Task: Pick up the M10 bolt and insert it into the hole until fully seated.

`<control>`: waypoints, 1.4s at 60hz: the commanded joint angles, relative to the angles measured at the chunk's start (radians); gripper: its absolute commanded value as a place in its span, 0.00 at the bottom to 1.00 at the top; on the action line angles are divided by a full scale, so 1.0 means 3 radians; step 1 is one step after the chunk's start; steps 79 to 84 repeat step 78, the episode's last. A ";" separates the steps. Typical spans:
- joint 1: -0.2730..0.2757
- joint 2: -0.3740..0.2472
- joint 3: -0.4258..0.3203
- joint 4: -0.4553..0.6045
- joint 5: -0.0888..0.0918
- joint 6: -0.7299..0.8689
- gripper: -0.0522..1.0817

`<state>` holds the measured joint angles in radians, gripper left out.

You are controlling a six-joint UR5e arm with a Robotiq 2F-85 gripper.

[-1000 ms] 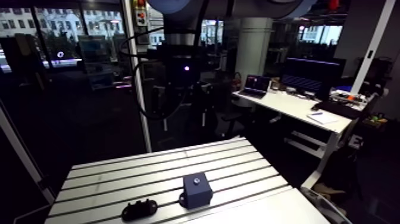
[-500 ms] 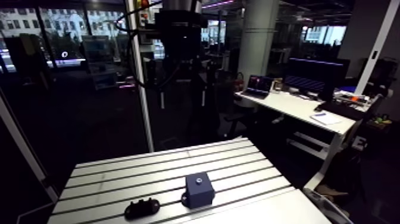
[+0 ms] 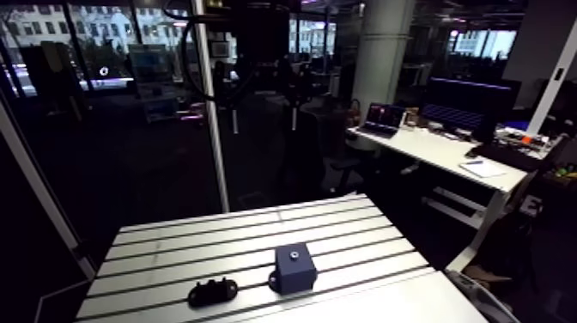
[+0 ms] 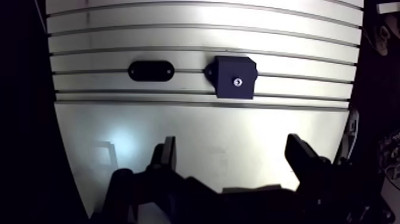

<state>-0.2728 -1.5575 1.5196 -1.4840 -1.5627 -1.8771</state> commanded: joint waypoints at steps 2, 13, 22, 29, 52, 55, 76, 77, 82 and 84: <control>0.0092 0.0059 -0.0055 -0.0010 -0.0004 0.0024 0.05; 0.0216 0.0131 -0.0112 -0.0016 -0.0029 0.0113 0.05; 0.0322 0.0177 -0.0148 -0.0016 -0.0048 0.0157 0.05; 0.0377 0.0194 -0.0169 -0.0016 -0.0055 0.0180 0.05; 0.0382 0.0194 -0.0164 -0.0021 -0.0060 0.0185 0.05; 0.0387 0.0194 -0.0164 -0.0021 -0.0056 0.0185 0.05; 0.0387 0.0214 -0.0134 -0.0026 -0.0055 0.0185 0.05; 0.0387 0.0214 -0.0134 -0.0026 -0.0055 0.0185 0.05; 0.0387 0.0214 -0.0134 -0.0026 -0.0059 0.0185 0.05; 0.0387 0.0214 -0.0134 -0.0026 -0.0059 0.0185 0.05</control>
